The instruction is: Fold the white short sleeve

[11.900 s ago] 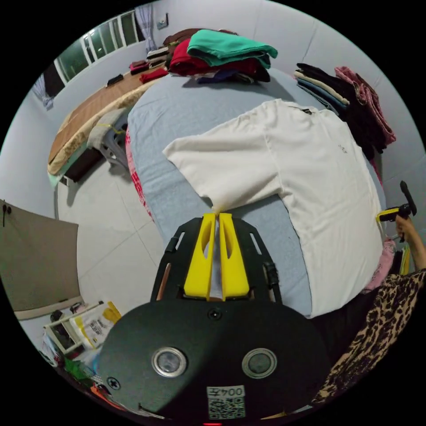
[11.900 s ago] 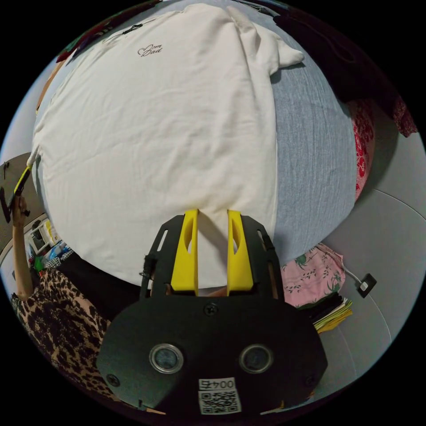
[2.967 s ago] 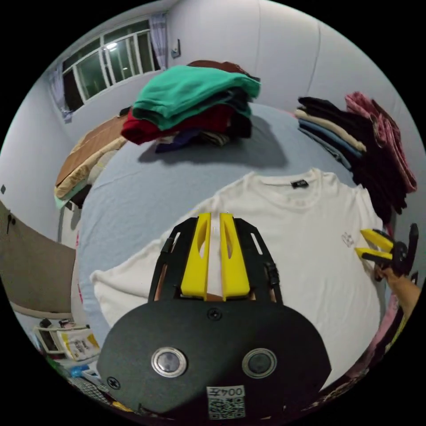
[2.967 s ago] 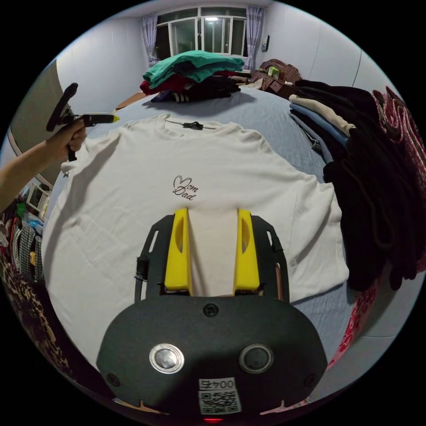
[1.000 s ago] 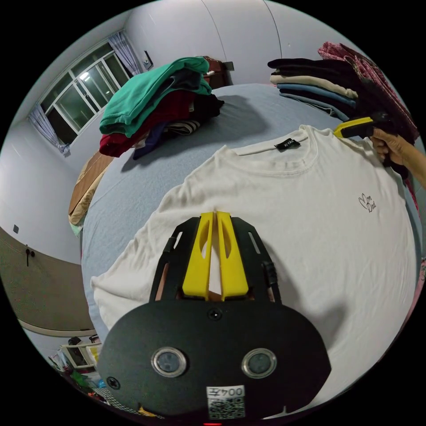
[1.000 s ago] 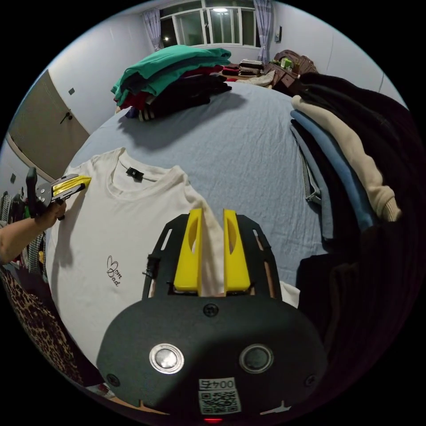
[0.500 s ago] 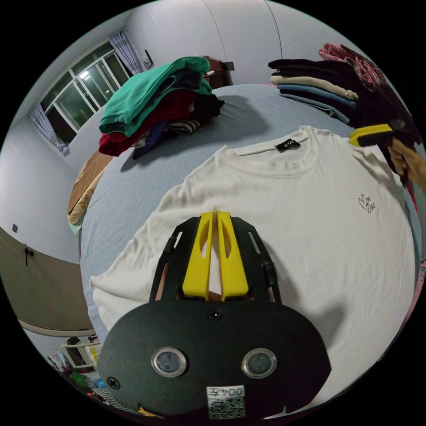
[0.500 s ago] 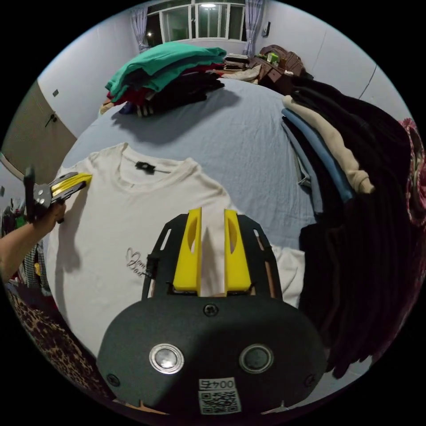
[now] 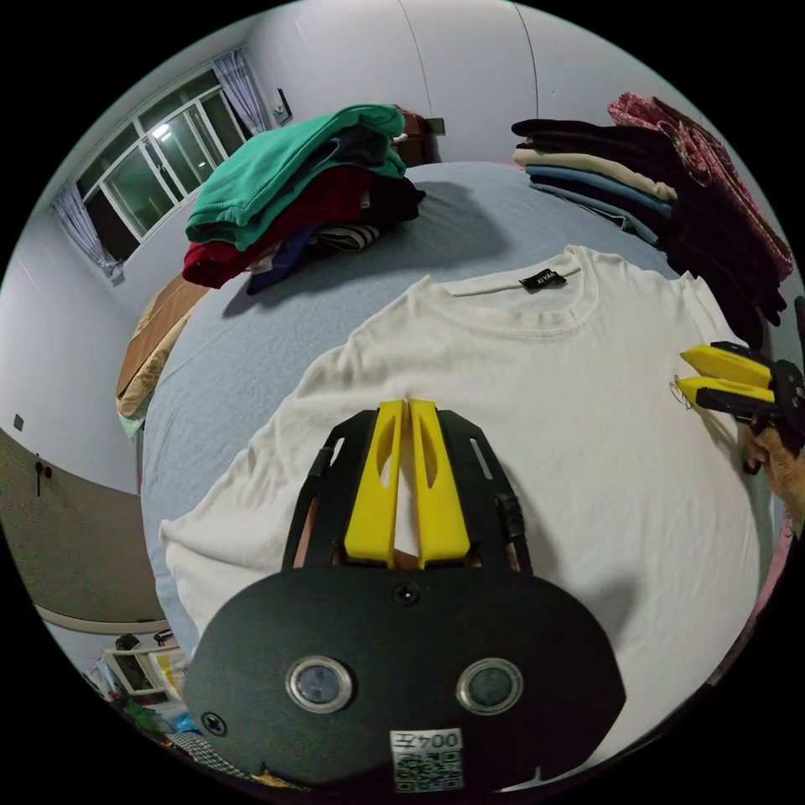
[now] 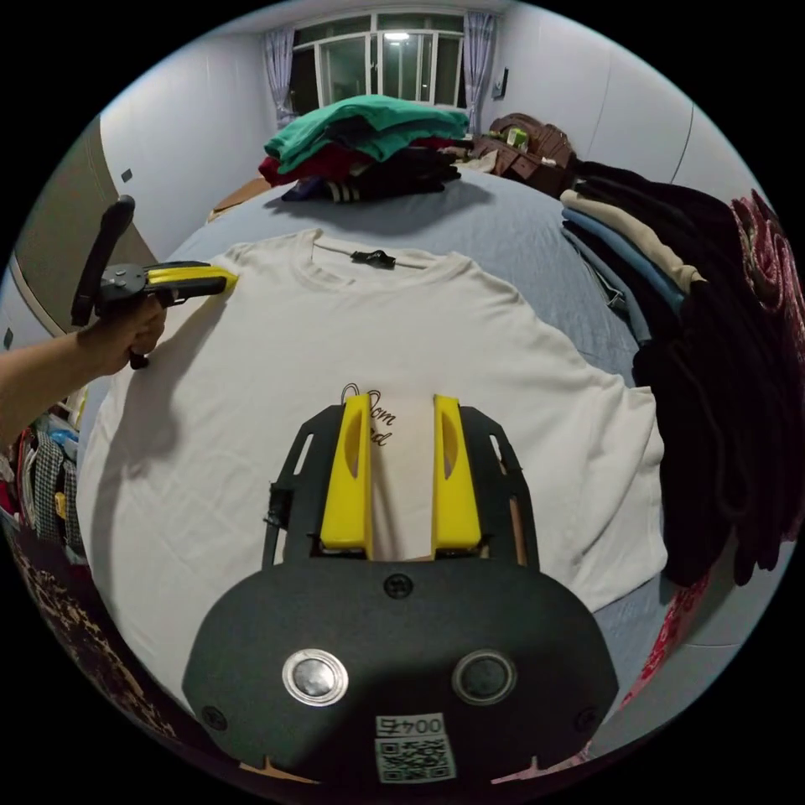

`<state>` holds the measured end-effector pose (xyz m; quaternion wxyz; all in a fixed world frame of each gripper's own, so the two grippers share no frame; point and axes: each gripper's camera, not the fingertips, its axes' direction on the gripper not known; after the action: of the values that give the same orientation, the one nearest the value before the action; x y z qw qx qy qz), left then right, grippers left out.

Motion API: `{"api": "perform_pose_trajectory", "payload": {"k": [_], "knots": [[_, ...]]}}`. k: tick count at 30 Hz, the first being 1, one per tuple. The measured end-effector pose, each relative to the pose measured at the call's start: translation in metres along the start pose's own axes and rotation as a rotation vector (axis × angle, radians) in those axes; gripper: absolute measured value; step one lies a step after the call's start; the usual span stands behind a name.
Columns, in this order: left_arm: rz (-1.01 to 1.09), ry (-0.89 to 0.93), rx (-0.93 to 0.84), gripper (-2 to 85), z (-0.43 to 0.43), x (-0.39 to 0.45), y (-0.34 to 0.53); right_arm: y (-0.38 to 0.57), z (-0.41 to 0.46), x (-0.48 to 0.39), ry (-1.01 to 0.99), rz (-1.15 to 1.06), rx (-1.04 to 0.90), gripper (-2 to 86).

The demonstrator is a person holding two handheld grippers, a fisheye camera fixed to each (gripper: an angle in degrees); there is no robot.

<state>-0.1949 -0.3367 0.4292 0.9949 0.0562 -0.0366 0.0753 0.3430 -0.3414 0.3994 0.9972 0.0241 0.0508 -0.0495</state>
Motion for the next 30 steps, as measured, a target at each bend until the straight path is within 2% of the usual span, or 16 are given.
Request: {"api": "perform_pose_trajectory", "payload": {"k": [4, 10, 18, 20, 27, 30], "knots": [[-0.082, 0.061, -0.054, 4.5, -0.012, -0.031, 0.008, -0.002, 0.000, -0.014, -0.010, 0.005, 0.002, 11.5], [-0.194, 0.146, 0.047, 6.8, -0.081, -0.087, 0.083, -0.009, 0.001, -0.035, -0.023, 0.011, 0.001, 11.5], [-0.454, -0.003, -0.033, 7.6, -0.113, -0.199, 0.225, -0.037, -0.009, -0.072, -0.069, 0.015, -0.020, 12.0], [-0.450, -0.007, -0.028, 8.2, -0.114, -0.215, 0.240, -0.056, -0.018, -0.096, -0.099, -0.018, 0.037, 11.8], [-0.348, 0.055, -0.013, 8.3, -0.107, -0.251, 0.253, -0.178, 0.000, -0.257, -0.396, -0.314, 0.005, 10.6], [-0.287, 0.074, -0.016, 7.5, -0.108, -0.261, 0.254, -0.221, 0.012, -0.332, -0.447, -0.452, -0.010, 10.2]]}}
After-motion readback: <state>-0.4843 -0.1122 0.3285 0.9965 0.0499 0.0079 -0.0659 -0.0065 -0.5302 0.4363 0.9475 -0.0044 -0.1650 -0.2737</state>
